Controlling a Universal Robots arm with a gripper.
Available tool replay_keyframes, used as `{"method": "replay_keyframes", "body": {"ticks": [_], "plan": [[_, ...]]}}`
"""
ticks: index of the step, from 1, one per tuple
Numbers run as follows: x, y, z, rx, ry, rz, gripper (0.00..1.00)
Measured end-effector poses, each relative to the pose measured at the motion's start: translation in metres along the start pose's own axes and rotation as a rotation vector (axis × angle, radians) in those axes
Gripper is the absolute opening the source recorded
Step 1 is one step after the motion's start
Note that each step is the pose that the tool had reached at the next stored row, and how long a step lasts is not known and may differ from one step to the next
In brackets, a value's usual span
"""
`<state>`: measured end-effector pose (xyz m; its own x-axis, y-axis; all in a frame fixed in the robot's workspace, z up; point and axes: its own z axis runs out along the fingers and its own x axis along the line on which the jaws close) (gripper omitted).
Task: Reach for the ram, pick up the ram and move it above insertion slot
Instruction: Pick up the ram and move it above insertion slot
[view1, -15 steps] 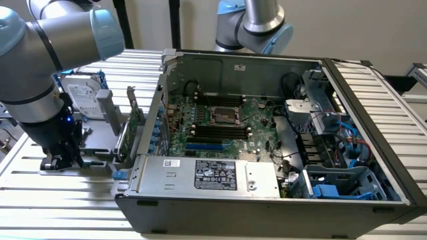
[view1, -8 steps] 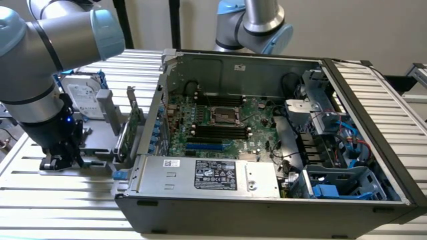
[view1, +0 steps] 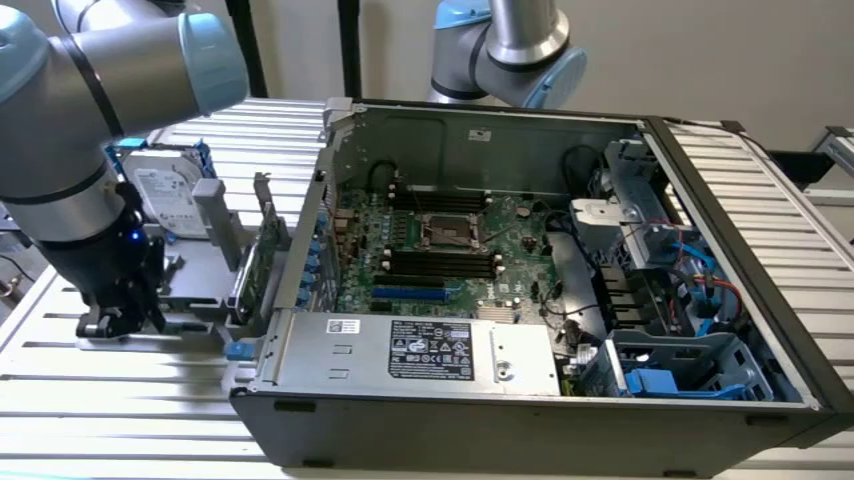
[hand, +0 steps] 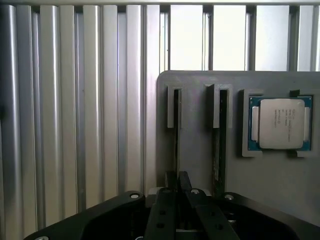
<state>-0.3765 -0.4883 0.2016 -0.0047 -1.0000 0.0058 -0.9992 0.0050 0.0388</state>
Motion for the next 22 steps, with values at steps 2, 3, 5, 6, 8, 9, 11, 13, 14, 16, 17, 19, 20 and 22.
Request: {"method": "replay_keyframes", "body": {"ticks": [2, 3, 5, 6, 8, 9, 11, 13, 14, 16, 17, 19, 20, 22], "plan": [[0.000, 0.0001, -0.0038, 0.0001, -0.0001, 0.000, 0.13], [0.000, 0.0003, -0.0064, 0.0001, 0.0000, 0.000, 0.13], [0.000, 0.0005, -0.0115, 0.0000, 0.0000, 0.000, 0.13], [0.000, 0.0006, -0.0141, 0.0000, 0.0000, 0.000, 0.13], [0.000, 0.0008, -0.0211, 0.0000, 0.0001, 0.000, 0.13], [0.000, 0.0010, -0.0253, 0.0000, 0.0001, 0.000, 0.13], [0.000, 0.0012, -0.0343, 0.0001, 0.0000, 0.000, 0.13], [0.000, 0.0011, -0.0433, 0.0000, 0.0001, 0.000, 0.13], [0.000, 0.0007, -0.0477, 0.0001, 0.0000, 0.000, 0.13], [0.000, -0.0003, -0.0569, 0.0000, 0.0001, 0.000, 0.13], [0.000, -0.0013, -0.0618, 0.0001, 0.0000, 0.000, 0.13], [0.000, -0.0048, -0.0709, 0.0001, 0.0001, 0.000, 0.13], [0.000, -0.0070, -0.0754, 0.0002, 0.0000, 0.000, 0.13], [0.000, -0.0123, -0.0848, 0.0001, 0.0001, 0.000, 0.13]]}}
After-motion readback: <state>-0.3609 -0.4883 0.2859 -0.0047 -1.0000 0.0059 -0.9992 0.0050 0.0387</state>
